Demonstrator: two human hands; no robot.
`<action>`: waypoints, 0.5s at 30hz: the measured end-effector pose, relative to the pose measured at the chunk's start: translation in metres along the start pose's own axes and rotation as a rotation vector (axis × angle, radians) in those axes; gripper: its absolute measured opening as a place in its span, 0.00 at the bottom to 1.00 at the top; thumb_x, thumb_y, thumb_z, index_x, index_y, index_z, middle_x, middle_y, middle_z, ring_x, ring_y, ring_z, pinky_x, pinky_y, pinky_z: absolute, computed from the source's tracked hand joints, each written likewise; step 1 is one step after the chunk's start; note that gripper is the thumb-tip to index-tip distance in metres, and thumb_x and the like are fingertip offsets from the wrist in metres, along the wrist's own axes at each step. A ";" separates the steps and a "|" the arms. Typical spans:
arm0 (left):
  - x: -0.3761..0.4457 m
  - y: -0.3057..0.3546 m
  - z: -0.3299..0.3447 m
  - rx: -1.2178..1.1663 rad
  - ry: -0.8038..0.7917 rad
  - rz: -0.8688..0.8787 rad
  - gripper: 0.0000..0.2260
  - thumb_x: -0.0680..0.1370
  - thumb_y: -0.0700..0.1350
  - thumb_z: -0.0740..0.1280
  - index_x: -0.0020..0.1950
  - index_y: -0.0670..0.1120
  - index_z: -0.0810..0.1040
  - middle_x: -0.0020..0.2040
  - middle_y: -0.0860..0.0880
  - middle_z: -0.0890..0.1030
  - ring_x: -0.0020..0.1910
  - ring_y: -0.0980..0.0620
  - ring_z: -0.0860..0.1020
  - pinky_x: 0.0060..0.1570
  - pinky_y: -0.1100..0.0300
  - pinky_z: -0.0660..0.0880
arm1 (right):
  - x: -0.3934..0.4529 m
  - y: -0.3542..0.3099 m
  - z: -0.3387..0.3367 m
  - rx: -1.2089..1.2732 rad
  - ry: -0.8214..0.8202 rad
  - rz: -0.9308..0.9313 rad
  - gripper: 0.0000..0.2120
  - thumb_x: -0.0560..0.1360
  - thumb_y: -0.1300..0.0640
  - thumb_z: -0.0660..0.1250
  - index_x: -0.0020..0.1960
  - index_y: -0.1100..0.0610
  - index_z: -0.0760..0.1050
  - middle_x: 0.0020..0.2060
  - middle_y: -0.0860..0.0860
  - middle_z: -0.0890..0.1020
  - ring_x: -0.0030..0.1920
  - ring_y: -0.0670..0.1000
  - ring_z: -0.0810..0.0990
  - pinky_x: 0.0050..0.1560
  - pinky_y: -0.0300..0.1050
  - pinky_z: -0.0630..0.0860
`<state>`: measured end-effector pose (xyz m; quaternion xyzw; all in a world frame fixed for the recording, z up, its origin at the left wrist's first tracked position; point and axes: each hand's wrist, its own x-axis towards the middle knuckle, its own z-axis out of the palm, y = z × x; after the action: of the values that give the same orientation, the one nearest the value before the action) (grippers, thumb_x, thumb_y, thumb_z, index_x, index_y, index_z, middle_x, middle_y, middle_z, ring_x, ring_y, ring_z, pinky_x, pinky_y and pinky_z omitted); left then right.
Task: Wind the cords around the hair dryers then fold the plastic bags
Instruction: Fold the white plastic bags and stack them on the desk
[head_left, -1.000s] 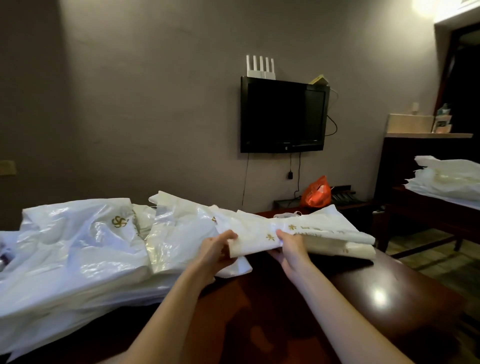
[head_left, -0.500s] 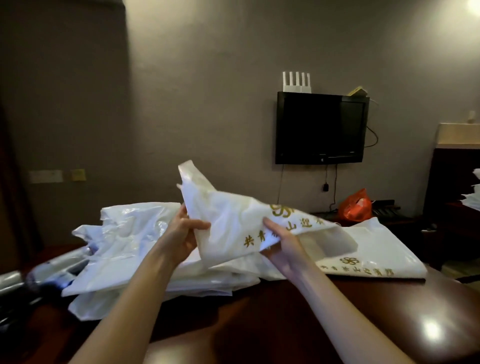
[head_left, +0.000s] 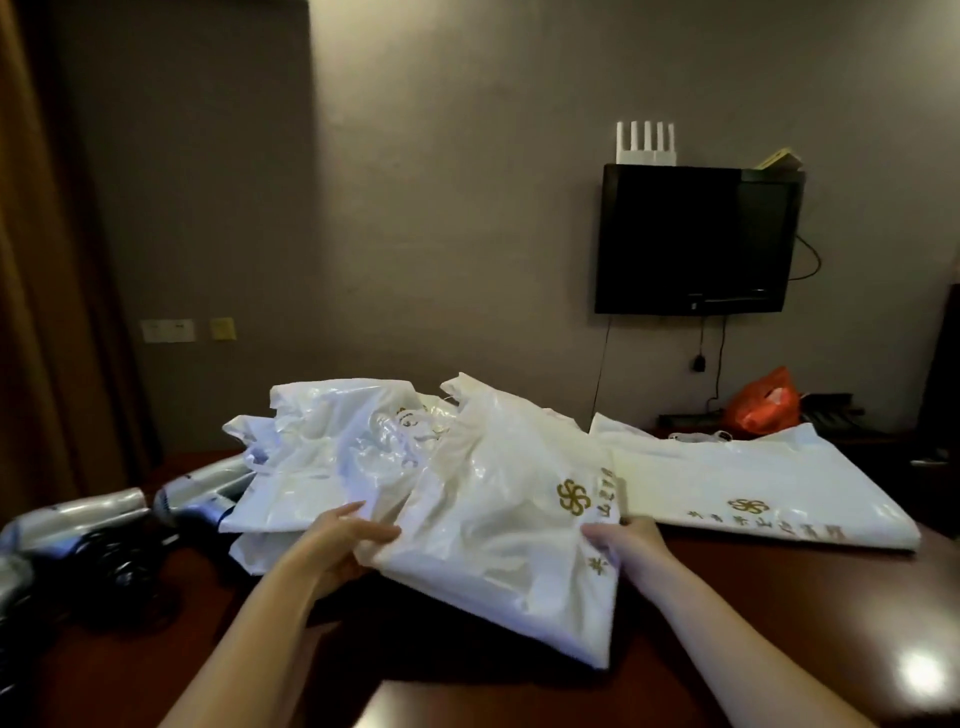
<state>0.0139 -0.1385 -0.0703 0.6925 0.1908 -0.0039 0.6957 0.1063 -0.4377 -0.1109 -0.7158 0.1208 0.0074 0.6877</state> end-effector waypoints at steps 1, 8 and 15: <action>-0.001 0.002 0.006 0.070 -0.024 0.019 0.31 0.70 0.29 0.73 0.72 0.38 0.69 0.50 0.40 0.81 0.38 0.44 0.80 0.35 0.53 0.77 | 0.002 -0.007 -0.002 -0.083 0.085 -0.062 0.23 0.68 0.71 0.71 0.61 0.68 0.70 0.46 0.59 0.79 0.45 0.57 0.79 0.42 0.45 0.75; 0.000 -0.001 0.088 0.430 -0.207 0.106 0.34 0.63 0.42 0.80 0.67 0.44 0.71 0.59 0.44 0.79 0.50 0.48 0.80 0.43 0.60 0.79 | -0.023 -0.043 0.006 -0.947 0.051 -0.587 0.29 0.77 0.48 0.64 0.75 0.46 0.58 0.77 0.48 0.54 0.77 0.53 0.51 0.73 0.63 0.50; -0.002 -0.027 0.123 0.585 -0.276 0.055 0.02 0.75 0.35 0.70 0.44 0.38 0.78 0.24 0.51 0.74 0.18 0.61 0.71 0.24 0.67 0.70 | -0.036 0.016 0.020 -1.198 -0.359 -0.492 0.25 0.79 0.46 0.58 0.75 0.47 0.59 0.75 0.47 0.60 0.74 0.53 0.61 0.72 0.58 0.59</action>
<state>0.0372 -0.2587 -0.1002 0.8610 0.0666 -0.1337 0.4862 0.0715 -0.4129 -0.1216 -0.9681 -0.1871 0.0352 0.1628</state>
